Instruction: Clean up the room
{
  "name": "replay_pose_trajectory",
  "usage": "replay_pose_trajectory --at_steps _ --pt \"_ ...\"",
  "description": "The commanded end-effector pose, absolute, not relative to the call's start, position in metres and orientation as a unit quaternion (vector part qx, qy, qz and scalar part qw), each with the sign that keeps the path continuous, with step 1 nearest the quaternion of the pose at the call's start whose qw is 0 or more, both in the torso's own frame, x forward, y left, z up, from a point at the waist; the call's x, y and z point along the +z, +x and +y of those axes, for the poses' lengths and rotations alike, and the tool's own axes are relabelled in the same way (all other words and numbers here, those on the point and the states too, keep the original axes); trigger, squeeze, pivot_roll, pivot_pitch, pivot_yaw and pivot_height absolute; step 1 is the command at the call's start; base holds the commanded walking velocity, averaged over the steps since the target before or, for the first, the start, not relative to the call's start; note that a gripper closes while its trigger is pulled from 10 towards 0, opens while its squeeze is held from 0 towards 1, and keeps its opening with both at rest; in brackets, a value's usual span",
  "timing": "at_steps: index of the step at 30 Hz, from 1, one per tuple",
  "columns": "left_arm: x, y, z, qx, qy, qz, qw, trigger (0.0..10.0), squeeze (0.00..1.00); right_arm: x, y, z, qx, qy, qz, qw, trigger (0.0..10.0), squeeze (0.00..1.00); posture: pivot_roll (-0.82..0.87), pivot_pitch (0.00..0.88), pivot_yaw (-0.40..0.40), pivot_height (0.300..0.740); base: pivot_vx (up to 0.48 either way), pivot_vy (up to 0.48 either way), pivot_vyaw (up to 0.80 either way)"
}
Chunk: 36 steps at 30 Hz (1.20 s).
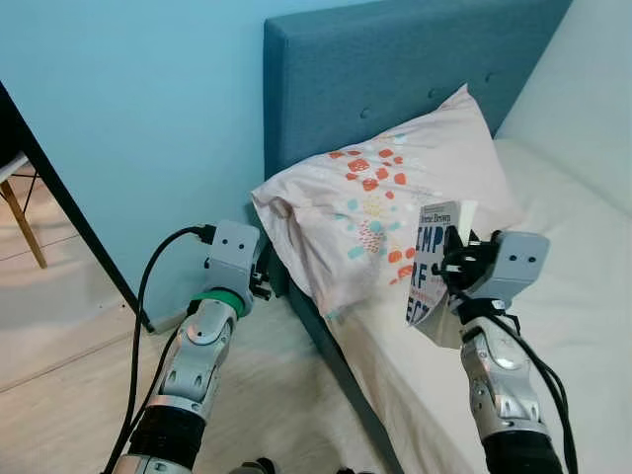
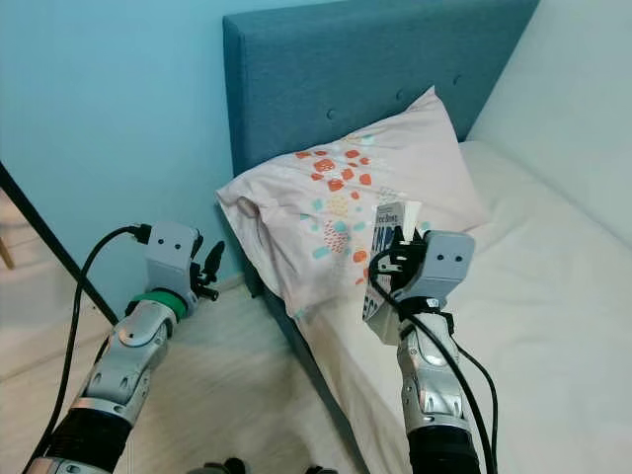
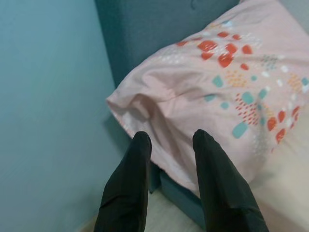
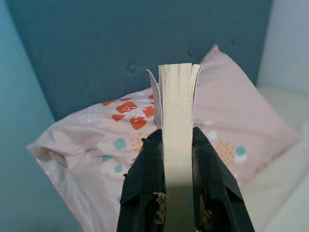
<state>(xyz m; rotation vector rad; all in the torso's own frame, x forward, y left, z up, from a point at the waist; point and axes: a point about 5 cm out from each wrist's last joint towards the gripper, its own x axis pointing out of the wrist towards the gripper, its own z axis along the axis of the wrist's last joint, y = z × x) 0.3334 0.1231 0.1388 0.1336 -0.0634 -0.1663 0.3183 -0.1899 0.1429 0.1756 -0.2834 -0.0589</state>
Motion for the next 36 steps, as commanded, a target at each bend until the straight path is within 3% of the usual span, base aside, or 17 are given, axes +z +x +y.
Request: replay_pose_trajectory --at_steps 1,5,13,36 --pt "0.1340 0.3294 0.1203 -0.094 0.065 -0.021 0.993 10.0 0.00 0.1345 0.3171 -0.1963 -0.038 0.159 -0.123 0.979 10.0 0.00 0.00 0.114 0.017 0.740 0.000 0.000 0.00" --pt "0.1343 0.3255 0.1185 -0.110 0.064 -0.021 0.992 10.0 0.00 0.1304 0.3175 -0.1990 -0.039 0.200 -0.117 0.972 10.0 0.00 0.01 0.118 0.020 0.740 0.000 0.000 0.00" --pt "0.1346 0.3244 0.1190 -0.114 0.066 -0.020 0.991 10.0 0.00 0.1331 0.3187 -0.2019 -0.064 0.135 -0.126 0.981 10.0 0.00 0.01 0.122 0.022 0.740 0.000 0.000 0.00" --pt "0.1344 0.3241 0.1204 -0.113 0.067 -0.016 0.991 10.0 0.00 0.1378 0.3215 -0.2041 -0.066 0.119 -0.138 0.981 10.0 0.00 0.01 0.109 0.019 0.651 0.000 0.000 0.00"
